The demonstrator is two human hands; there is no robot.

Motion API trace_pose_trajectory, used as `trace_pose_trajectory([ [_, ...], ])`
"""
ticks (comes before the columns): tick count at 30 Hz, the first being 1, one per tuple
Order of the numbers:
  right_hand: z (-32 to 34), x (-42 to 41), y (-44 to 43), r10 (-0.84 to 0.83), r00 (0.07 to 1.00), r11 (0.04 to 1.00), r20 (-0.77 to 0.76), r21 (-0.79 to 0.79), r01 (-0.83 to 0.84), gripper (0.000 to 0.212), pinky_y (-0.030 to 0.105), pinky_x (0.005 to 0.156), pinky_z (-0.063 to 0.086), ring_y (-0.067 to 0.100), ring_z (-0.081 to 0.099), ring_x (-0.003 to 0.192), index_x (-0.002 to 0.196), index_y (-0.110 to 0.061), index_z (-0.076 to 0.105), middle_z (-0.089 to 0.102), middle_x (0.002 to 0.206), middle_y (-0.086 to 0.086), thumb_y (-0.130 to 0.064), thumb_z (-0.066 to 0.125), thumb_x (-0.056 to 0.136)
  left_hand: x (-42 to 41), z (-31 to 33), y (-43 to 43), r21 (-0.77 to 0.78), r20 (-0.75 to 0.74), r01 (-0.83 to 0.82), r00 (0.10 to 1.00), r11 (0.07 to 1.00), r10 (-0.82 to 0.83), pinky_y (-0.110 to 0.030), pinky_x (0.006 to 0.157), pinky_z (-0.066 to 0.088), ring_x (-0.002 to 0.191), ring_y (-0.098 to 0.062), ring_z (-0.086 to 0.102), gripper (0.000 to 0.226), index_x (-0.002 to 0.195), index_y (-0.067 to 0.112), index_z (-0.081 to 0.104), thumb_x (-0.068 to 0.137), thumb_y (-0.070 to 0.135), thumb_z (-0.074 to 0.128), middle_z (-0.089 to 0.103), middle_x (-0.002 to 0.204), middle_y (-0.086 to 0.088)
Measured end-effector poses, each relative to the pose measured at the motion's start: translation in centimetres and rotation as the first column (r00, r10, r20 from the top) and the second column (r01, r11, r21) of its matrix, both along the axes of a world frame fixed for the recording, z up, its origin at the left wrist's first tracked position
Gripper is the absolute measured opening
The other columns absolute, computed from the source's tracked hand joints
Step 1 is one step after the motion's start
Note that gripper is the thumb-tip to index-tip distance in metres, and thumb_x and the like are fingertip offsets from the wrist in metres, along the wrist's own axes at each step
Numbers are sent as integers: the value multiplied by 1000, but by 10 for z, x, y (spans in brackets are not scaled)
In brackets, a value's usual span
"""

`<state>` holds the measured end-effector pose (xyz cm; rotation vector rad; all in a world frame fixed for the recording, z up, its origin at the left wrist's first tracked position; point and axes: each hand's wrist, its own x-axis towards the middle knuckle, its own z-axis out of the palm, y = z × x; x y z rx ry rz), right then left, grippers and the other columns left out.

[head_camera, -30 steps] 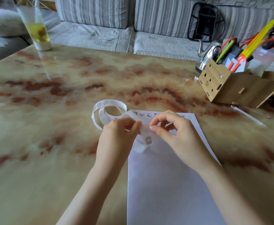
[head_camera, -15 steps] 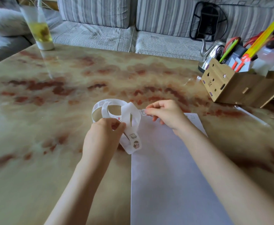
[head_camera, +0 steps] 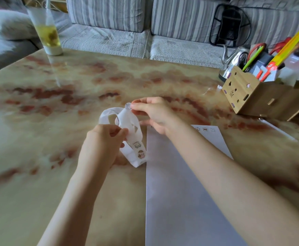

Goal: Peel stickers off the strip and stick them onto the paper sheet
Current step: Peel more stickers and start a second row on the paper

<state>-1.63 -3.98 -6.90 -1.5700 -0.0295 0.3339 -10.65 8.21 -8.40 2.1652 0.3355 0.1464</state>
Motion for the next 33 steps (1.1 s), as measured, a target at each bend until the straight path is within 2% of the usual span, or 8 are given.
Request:
trace_pose_trajectory([
  [4,-2,0,24,6,993,983,-116,185,16,14,31,67,50,15,58,68,77,-8,58,61,75,6,1,63,86,0,1,8,-14,9,-24,1000,1000,24,-39,74,56,71,-17,67,21,75,21,72,88,28,58,72,71,4],
  [7,-9,0,33,-17,990,975,-139,219,47,12,31,72,51,14,59,70,79,-10,59,62,76,5,-3,66,86,0,3,16,17,30,-73,997,997,73,-38,72,55,65,-15,64,21,76,20,72,88,28,57,71,70,4],
  [9,-11,1,26,-112,994,991,-17,66,113,11,25,74,49,11,58,69,78,-14,61,64,79,3,-9,69,83,0,3,20,21,28,-81,996,997,80,-34,67,54,59,-11,61,22,74,18,72,88,26,57,70,67,4],
  [12,-6,-1,-1,-171,974,974,148,-124,190,11,11,57,40,7,53,63,76,-18,63,63,78,1,-13,70,83,0,2,19,31,-9,-70,997,997,71,-25,53,42,49,-9,52,22,72,21,71,87,26,56,69,65,4],
  [19,-5,-25,-49,-53,987,904,153,-412,113,2,6,40,30,6,47,51,79,-9,69,64,68,-2,-8,70,80,0,2,16,61,-25,-78,997,995,79,-22,45,31,43,-9,43,21,76,20,72,87,27,56,68,66,4],
  [24,-17,-29,-60,-85,986,883,146,-447,142,2,8,42,31,7,43,51,81,-9,72,66,70,-1,-10,71,79,-1,1,15,77,-24,-59,998,995,61,-23,48,34,54,-8,50,18,74,21,71,86,28,59,66,64,7],
  [30,-27,-29,-56,-120,982,889,145,-424,172,2,25,59,36,15,48,67,79,-9,73,69,78,8,-9,72,79,0,1,11,99,-22,-31,999,995,33,-23,49,34,57,-8,52,20,70,22,67,87,28,58,66,64,7],
  [33,-29,-26,-57,-137,979,883,154,-429,191,1,26,60,36,14,48,65,77,-10,73,66,71,3,-10,72,77,-1,1,9,98,-13,-24,1000,995,25,-25,52,38,65,-19,59,21,70,19,67,87,28,59,67,65,3],
])
